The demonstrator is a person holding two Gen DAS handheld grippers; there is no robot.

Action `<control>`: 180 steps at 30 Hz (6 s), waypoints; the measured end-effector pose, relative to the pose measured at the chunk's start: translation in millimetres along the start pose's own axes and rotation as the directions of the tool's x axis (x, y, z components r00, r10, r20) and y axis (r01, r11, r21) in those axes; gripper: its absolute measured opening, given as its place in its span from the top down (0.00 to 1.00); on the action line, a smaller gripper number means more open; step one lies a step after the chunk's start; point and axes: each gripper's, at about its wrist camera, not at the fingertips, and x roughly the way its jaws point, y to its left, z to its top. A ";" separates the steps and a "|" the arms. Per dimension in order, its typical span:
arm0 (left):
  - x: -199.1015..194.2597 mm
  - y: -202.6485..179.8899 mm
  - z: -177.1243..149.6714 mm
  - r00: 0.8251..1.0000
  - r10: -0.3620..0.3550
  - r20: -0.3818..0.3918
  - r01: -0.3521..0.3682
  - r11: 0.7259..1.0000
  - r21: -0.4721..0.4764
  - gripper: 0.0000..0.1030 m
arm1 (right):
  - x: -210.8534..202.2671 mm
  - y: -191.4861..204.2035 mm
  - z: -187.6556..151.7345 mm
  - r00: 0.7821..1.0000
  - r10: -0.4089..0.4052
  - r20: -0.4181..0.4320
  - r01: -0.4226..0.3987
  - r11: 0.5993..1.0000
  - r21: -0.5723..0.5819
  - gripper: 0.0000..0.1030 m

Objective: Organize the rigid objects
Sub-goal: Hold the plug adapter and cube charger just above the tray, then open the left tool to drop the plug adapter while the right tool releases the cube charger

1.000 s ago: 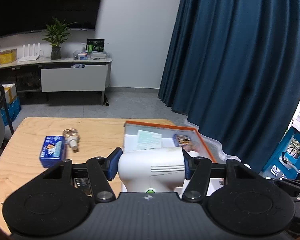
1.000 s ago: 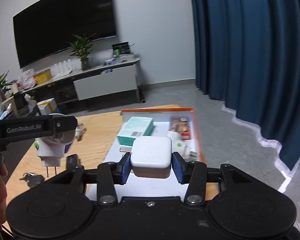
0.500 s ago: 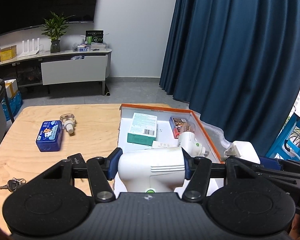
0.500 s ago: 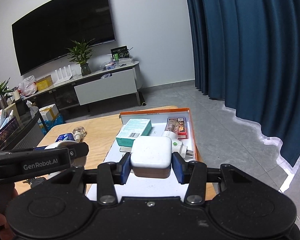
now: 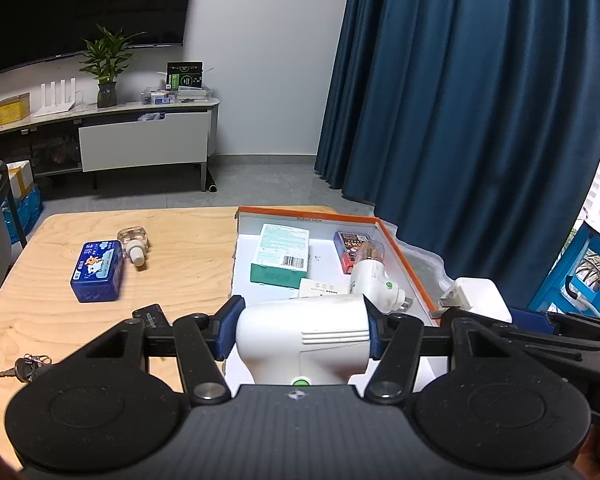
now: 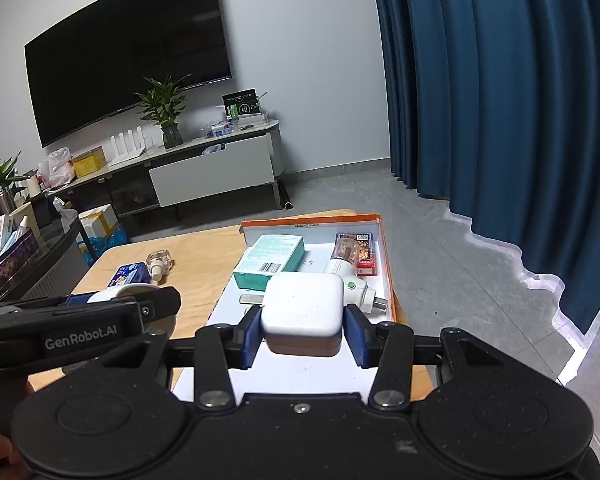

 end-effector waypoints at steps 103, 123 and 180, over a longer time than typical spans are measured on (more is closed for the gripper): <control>1.0 -0.8 -6.7 1.000 -0.018 -0.006 0.017 1.000 -0.013 0.43 | 6.8 2.7 -10.7 1.000 0.003 -0.029 -0.003 1.000 -0.017 0.48; 1.6 2.0 -8.8 1.000 -0.017 -0.011 0.017 1.000 -0.018 0.43 | 9.9 1.2 -11.6 0.999 0.001 -0.037 -0.002 1.000 -0.014 0.48; 61.0 -4.3 -10.2 0.986 -0.106 -0.126 0.105 0.994 -0.013 0.43 | 71.4 -21.2 -22.5 0.986 -0.063 -0.156 0.063 0.998 -0.003 0.48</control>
